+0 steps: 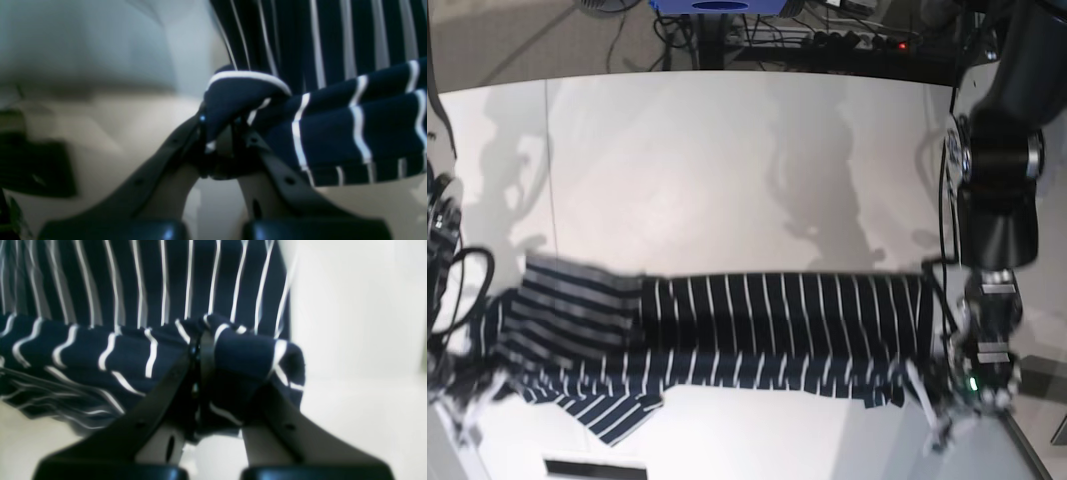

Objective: Layout the t-shirt on the table in an organized manner, then fold the t-shirt properly
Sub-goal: 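Lay the folded edge down with both grippers and smooth it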

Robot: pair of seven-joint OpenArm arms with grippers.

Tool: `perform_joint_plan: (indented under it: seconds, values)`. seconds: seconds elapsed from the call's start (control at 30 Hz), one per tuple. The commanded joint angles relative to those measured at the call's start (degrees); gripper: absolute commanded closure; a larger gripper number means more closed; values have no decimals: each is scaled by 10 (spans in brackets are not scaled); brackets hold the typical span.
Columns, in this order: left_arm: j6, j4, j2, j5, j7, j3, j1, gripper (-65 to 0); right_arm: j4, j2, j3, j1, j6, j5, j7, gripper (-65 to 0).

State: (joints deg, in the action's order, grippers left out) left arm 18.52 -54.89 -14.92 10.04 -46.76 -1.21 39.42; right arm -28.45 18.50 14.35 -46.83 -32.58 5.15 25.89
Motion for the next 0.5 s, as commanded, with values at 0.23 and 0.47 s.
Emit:
perform_joint_plan:
  seconds: [0.23,0.47]
  values:
    - [-5,-208,-39,-14,-47,-62,-149,0,-317,25,72,187,-63,-2,165,0]
    - [-5,-177,-6,49,-19,-77,-236,0,-275,-5,71,209,-63,1,199,0]
